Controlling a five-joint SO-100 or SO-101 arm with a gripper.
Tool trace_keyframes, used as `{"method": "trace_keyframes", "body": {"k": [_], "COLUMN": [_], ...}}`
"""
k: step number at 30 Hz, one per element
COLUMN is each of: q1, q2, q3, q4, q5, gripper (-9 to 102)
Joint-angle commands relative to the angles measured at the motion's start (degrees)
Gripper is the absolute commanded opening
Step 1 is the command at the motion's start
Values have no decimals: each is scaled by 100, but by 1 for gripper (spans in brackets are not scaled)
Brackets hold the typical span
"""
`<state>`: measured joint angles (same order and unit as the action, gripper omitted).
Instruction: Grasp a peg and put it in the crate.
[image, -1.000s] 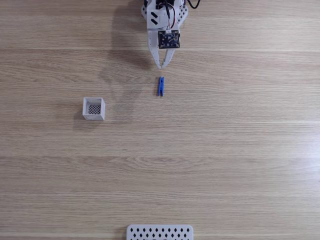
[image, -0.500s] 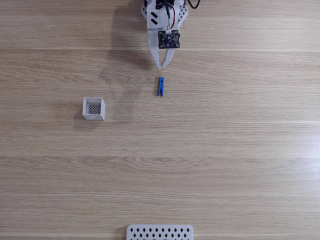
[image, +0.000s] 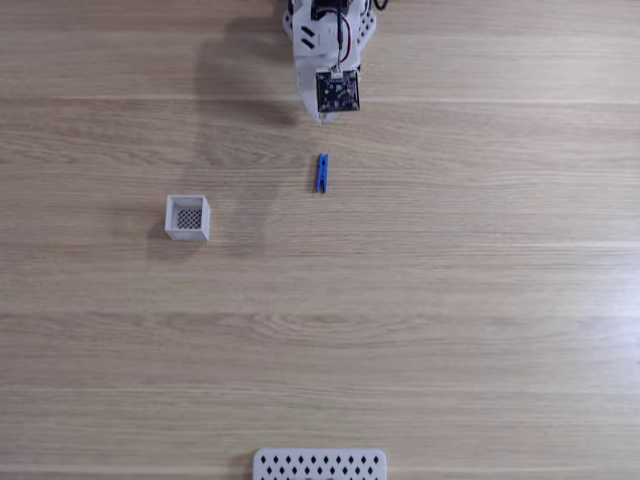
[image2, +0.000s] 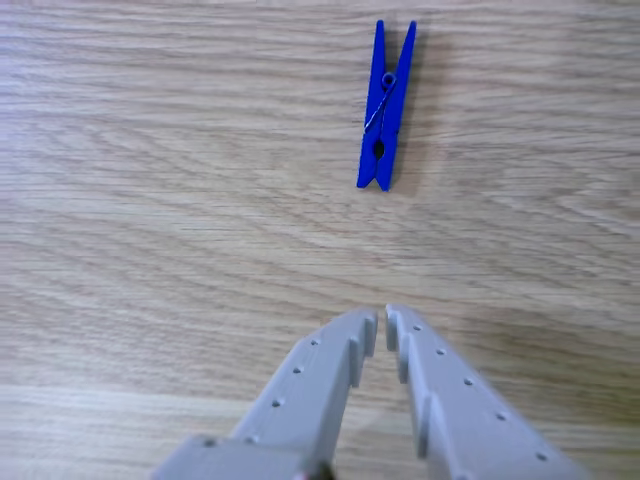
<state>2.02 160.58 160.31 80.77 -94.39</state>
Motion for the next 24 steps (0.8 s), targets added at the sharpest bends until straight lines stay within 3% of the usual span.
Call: {"method": "trace_keyframes", "body": {"k": [1,16,24], "q1": [-62,53,35], "q2": [-1274,-5423,-5730], "q3": [-1564,-4140,-4307], "q4": [9,-88,-378], "q5": [44,53,729], "gripper": [-1,0,18]}}
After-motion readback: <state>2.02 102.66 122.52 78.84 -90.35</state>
